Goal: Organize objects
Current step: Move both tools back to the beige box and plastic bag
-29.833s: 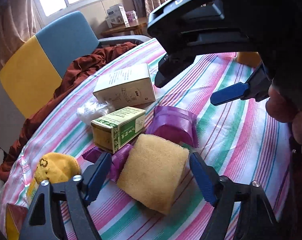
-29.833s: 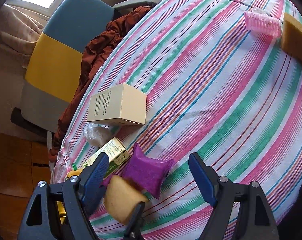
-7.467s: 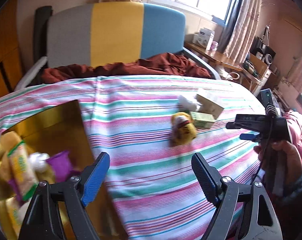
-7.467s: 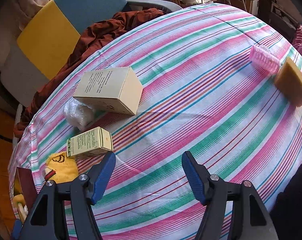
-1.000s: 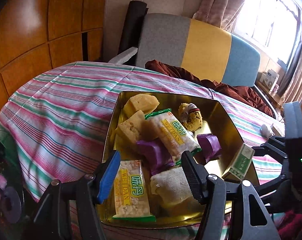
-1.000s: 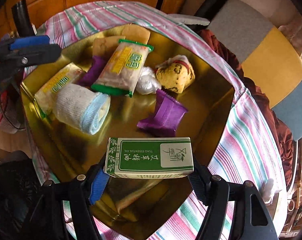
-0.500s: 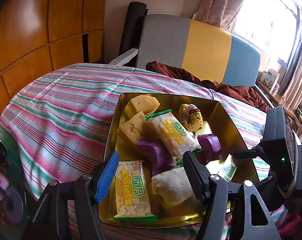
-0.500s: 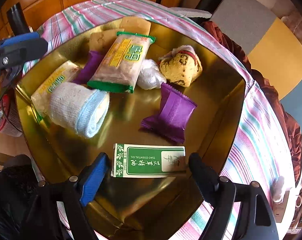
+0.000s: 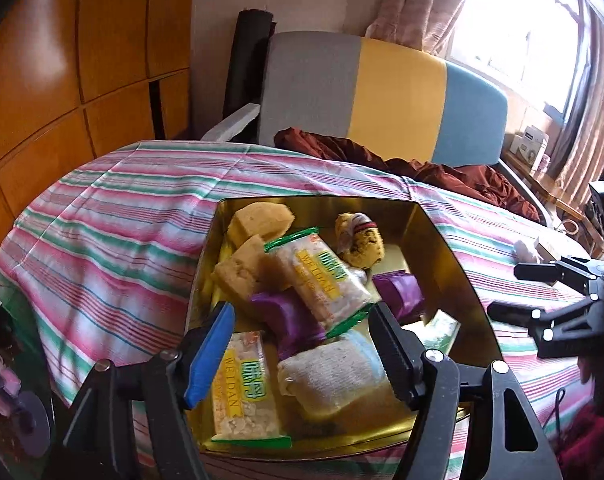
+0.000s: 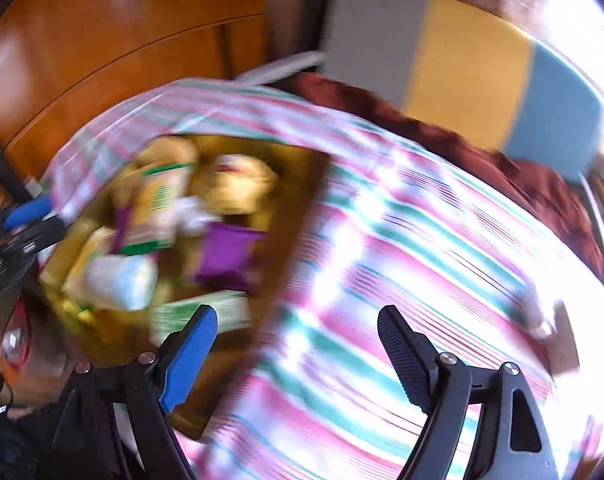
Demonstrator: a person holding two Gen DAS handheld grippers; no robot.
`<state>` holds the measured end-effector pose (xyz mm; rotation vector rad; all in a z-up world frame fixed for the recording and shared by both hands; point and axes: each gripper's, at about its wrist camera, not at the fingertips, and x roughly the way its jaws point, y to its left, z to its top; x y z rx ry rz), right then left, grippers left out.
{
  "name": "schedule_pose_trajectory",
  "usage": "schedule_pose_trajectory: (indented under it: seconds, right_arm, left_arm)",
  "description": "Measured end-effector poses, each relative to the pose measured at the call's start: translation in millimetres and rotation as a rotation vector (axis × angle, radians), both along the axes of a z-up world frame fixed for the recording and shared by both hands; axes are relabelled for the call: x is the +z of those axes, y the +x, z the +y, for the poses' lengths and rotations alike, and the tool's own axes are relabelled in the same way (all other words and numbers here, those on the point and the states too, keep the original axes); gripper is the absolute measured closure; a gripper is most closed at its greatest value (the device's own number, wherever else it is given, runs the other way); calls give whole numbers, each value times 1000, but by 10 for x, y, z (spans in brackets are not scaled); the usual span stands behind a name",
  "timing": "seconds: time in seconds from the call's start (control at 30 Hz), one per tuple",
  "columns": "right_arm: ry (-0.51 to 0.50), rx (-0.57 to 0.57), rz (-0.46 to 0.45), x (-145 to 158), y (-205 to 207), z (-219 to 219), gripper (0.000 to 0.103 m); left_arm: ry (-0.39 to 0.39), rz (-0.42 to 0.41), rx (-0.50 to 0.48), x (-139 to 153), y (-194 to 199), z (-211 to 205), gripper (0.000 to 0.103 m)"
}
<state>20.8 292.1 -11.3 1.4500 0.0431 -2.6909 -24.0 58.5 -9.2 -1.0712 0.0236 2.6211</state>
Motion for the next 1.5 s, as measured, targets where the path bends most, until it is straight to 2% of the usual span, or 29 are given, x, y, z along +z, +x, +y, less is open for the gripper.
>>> schedule_pose_trajectory:
  seconds: [0.23,0.43,0.5,0.6,0.77,0.93,1.07,1.13,1.2,1.33,1.5]
  right_arm:
    - [35,-328,-17,-6,228,1173,19]
    - [97,-549,-48,-56,370,2146,19]
    - [130,-584,-70,-110,360,2375,19]
    - [177,-579,-107,-192,289,2596,19]
    - [275,-489,-169,-316,29,2756,19]
    - [299,-387,-236,-507,-260,2838,19]
    - [291,-375,-270,-649,-397,2916,22]
    - [242,-377,-263,-658,-379,2928,40]
    - [211,-375,-251,-622,-313,2895,49]
    - [203,-428,-267,-594,-67,2797,51]
    - [149,-539,-259,-582,308,2752,51]
  left_arm:
    - [-8,-4,-93,59,-23,391,31]
    - [-24,-15,-186,74,-8,798,31]
    - [-34,-18,-218,81,-3,943,31]
    - [-40,-25,-263,88,6,1148,31]
    - [-25,-56,-329,96,-12,1482,31]
    - [-23,-77,-374,70,-26,1770,31]
    - [-20,-102,-402,51,-65,1963,31]
    - [-12,-115,-412,53,-89,2050,31]
    - [-2,-124,-426,64,-105,2127,31]
    - [10,-153,-454,42,-155,2345,31]
    - [38,-245,-476,-77,-208,2692,31]
